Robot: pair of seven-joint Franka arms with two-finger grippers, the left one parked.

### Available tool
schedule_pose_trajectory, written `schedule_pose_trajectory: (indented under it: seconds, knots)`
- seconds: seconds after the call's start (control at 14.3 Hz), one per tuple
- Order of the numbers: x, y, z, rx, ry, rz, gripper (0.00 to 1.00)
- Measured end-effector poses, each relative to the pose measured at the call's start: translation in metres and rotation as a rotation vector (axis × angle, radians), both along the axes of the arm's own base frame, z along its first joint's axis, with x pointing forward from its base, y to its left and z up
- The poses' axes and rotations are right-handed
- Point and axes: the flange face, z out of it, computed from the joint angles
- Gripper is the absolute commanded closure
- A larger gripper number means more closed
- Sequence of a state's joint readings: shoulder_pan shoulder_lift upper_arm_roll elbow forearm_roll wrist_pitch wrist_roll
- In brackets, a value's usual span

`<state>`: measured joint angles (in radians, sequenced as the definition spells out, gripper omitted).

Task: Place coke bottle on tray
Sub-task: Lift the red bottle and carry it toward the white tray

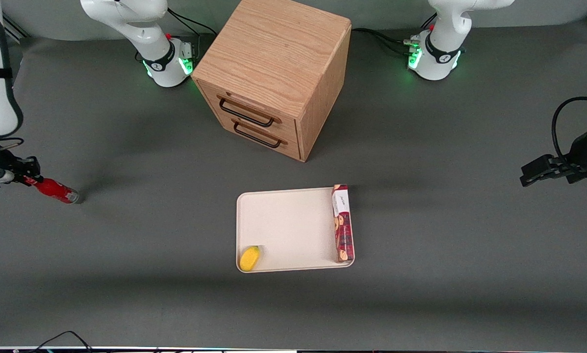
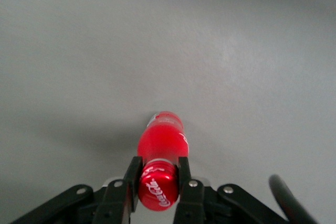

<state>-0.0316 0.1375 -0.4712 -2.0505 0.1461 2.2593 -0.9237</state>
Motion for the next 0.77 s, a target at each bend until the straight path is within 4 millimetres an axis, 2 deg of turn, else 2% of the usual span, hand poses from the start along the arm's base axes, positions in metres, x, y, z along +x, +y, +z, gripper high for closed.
schedule_pose_trajectory:
  seconds: [0.21,0.35,0.42,0.56,0.77]
  knots:
    - [0.027,0.025,0.096,0.033,0.012,0.048,1.0]
    - [0.042,0.062,0.16,0.03,0.036,0.052,1.0]
    - [0.047,0.085,0.188,0.033,0.045,0.043,1.0]
    - [0.055,0.14,0.229,0.032,0.063,0.012,1.0]
    - [0.058,0.247,0.27,0.028,0.085,-0.086,1.0]
